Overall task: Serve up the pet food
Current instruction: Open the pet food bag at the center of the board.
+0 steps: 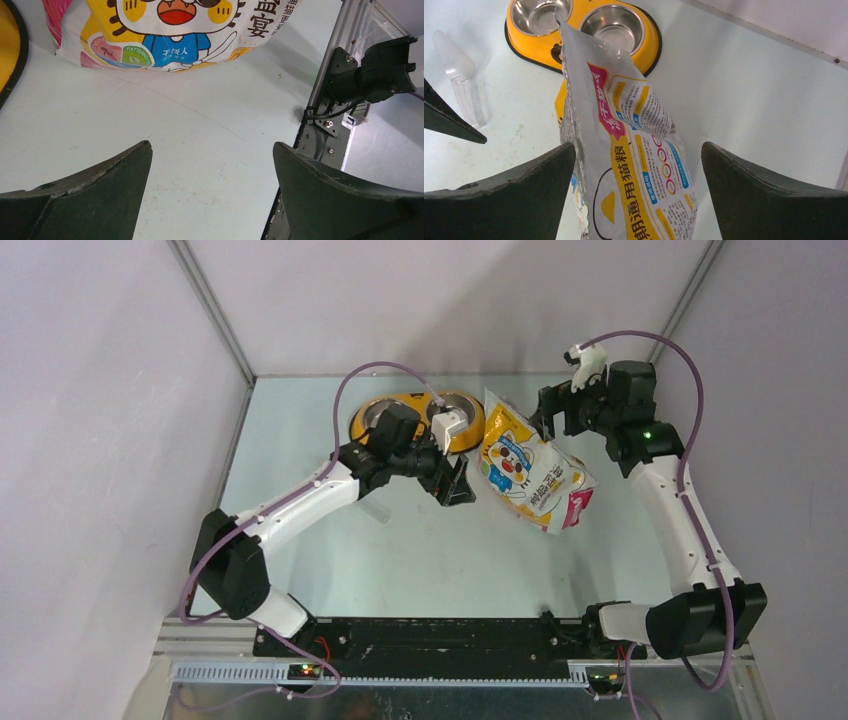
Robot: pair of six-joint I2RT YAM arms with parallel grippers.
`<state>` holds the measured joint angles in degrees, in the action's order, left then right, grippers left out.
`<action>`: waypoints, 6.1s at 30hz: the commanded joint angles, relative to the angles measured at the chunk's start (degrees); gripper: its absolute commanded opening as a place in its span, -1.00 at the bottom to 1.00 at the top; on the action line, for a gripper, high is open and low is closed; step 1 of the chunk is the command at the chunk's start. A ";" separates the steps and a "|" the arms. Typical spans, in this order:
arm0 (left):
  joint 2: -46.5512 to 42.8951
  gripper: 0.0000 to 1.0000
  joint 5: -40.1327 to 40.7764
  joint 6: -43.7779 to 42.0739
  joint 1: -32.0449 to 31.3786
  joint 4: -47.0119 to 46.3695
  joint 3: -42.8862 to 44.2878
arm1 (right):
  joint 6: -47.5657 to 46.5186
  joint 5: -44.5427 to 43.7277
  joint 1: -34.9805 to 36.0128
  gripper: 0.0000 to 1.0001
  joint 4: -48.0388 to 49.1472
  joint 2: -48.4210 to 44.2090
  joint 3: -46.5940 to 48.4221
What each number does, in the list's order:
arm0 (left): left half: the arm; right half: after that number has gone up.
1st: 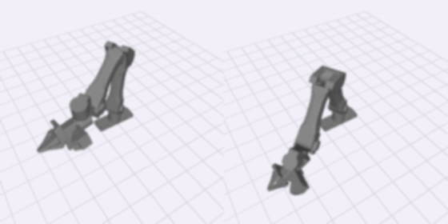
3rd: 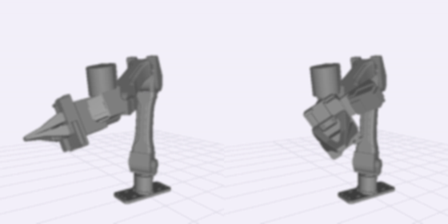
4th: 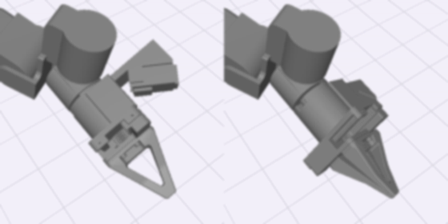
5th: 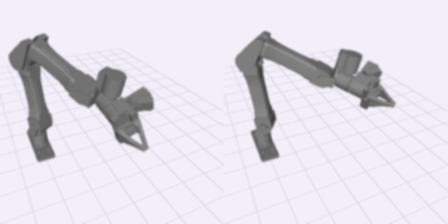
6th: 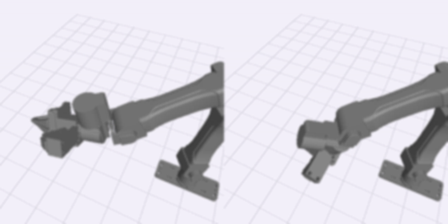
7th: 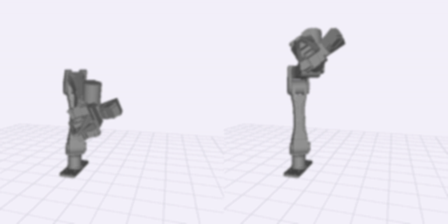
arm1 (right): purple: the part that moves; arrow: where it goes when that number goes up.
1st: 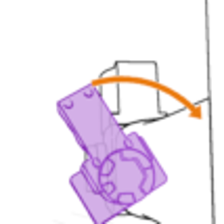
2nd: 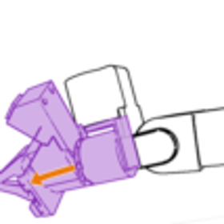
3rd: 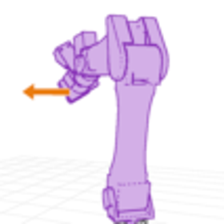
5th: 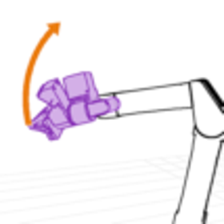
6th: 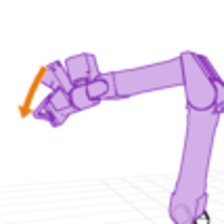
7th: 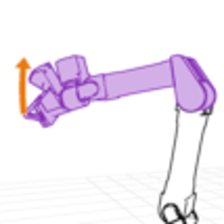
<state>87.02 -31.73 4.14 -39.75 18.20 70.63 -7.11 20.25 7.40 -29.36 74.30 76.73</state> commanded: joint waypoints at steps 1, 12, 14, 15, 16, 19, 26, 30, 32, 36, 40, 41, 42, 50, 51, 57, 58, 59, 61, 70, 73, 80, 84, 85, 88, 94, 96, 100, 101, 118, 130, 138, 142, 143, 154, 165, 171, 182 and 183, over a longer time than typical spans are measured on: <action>0.18 0.96 -0.96 0.16 -0.42 -0.36 2.85 | -0.79 -1.02 0.09 0.99 1.84 -2.33 0.22; 0.22 0.96 -0.97 0.16 -0.39 -0.33 2.93 | -1.18 -0.65 0.16 0.99 1.57 -0.89 0.23; 0.18 0.96 -0.89 0.16 -0.37 -0.33 2.93 | -1.46 -0.39 0.14 0.99 1.38 -0.63 0.22; 0.17 0.96 -0.99 0.16 -0.40 -0.34 2.93 | -1.43 -0.26 0.15 0.99 1.25 -0.59 0.20; 0.19 0.96 -0.98 0.16 -0.41 -0.31 2.93 | -1.59 -0.19 0.16 0.99 1.25 -0.50 0.22; 0.17 0.96 -1.01 0.16 -0.41 -0.35 2.93 | -1.94 -0.17 0.27 0.99 0.94 -0.18 0.24; 0.16 0.96 -0.97 0.16 -0.42 -0.27 2.93 | -2.82 -1.57 0.71 0.99 0.56 1.08 0.23; 0.16 0.96 -0.95 0.16 -0.42 -0.28 2.93 | -3.74 -3.50 1.36 0.99 0.53 1.64 0.22; 0.21 0.96 -0.90 0.16 -0.39 -0.32 2.93 | -3.88 -4.66 1.85 0.99 0.72 1.65 0.20; 0.23 0.96 -0.99 0.17 -0.36 -0.29 2.98 | -4.01 -5.75 2.42 0.99 0.97 1.46 0.19; 0.42 0.96 -1.05 0.16 -0.42 -0.20 3.06 | -4.05 -6.40 2.97 0.99 1.13 1.78 0.21; 0.47 0.96 -1.05 0.16 -0.42 -0.23 3.04 | -3.89 -6.66 3.19 0.99 1.17 1.88 0.25; 0.53 0.96 -1.06 0.16 -0.35 -0.17 3.09 | -3.77 -6.73 3.33 0.99 1.07 2.33 0.52; 0.69 0.96 -1.19 0.16 -0.42 0.03 3.26 | -2.00 -5.87 3.87 0.99 1.11 4.13 1.08; 0.73 0.96 -1.14 0.16 -0.37 0.12 3.28 | -1.84 -5.76 3.91 0.99 1.43 4.06 1.07; 0.89 0.96 -1.00 0.08 -0.41 0.22 3.37 | -0.06 -5.57 4.38 1.00 3.75 4.41 1.31; 0.88 0.96 -0.96 0.03 -0.37 0.24 3.37 | 0.27 -5.46 4.55 1.00 3.72 4.74 1.93; 0.80 0.96 -0.92 0.00 -0.40 0.32 3.44 | 0.40 -5.39 4.66 1.00 3.27 5.55 2.33; 0.78 0.96 -0.88 -0.09 -0.41 0.39 3.46 | 0.69 -5.05 4.82 1.00 2.27 7.11 4.72; 0.95 0.96 -0.73 -0.19 -0.41 0.61 3.64 | 0.80 -5.19 5.59 1.00 -1.61 13.02 11.31; 1.00 0.96 -0.79 -0.19 -0.42 0.62 3.64 | 0.79 -5.15 5.54 1.00 -2.69 14.48 13.49; 1.00 0.96 -0.80 -0.23 -0.35 0.80 3.75 | 0.83 -4.17 5.59 1.00 -4.68 17.33 15.58; 1.03 0.96 -0.68 -0.19 -0.42 0.82 3.81 | 0.77 -3.64 5.58 1.00 -5.73 18.48 17.49; 1.04 0.96 -0.70 -0.23 -0.37 0.85 3.81 | 0.78 -3.46 5.60 1.00 -5.89 18.83 17.71; 1.07 0.96 -0.71 -0.20 -0.42 0.91 3.86 | 0.99 -3.11 5.61 1.00 -6.40 19.74 19.10; 1.03 0.96 -0.74 -0.27 -0.38 1.00 3.89 | 1.58 -1.81 5.68 0.98 -7.26 22.09 21.18; 1.05 0.96 -0.77 -0.20 -0.39 1.00 3.95 | 1.86 -1.01 5.76 0.96 -7.47 22.64 21.93; 1.05 0.96 -0.84 -0.19 -0.37 1.03 3.99 | 2.10 -0.69 6.10 0.95 -8.40 23.99 23.80; 1.00 0.96 -0.86 -0.19 -0.40 1.05 3.99 | 2.14 -0.67 6.26 0.95 -8.58 24.30 23.99; 0.85 0.96 -1.49 0.30 -0.42 0.63 3.77 | 2.67 -1.08 7.00 0.94 -6.43 25.83 23.49; 1.01 0.96 -1.83 0.63 -0.38 -0.01 3.38 | 0.49 -1.62 8.05 0.94 -6.74 28.87 25.58; 1.17 0.96 -1.66 0.63 -0.76 -0.16 3.37 | -0.38 -1.30 8.07 0.95 -4.17 24.37 20.89; 1.48 0.96 -1.65 0.97 -0.83 -0.30 3.31 | 0.20 -1.08 8.07 0.95 -3.38 22.74 18.34; 1.50 0.96 -1.66 1.05 -0.89 -0.34 3.34 | 0.31 -1.04 8.00 0.95 -2.73 22.29 17.20; 0.78 0.96 -2.26 1.35 -1.01 -0.72 3.06 | 2.92 -3.96 7.99 0.94 0.70 19.69 14.02; 0.83 0.96 -2.39 1.32 -1.38 -1.01 2.80 | 4.86 -4.54 6.90 0.93 3.22 17.36 11.59; 1.28 0.96 -2.48 1.49 -1.38 -1.20 2.71 | 6.06 -2.93 5.74 0.86 3.73 16.57 11.06; 1.67 0.96 -1.66 0.86 -1.39 -0.29 3.23 | 5.18 -5.21 7.41 0.70 4.44 14.47 10.05; 1.84 0.96 -1.71 0.93 -1.45 -0.23 3.34 | 5.18 -5.33 7.64 0.69 4.55 14.34 9.99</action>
<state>88.51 -33.21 5.06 -40.75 18.57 72.01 -1.52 16.23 13.82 -27.16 91.66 87.11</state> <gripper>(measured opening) 0.983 0.856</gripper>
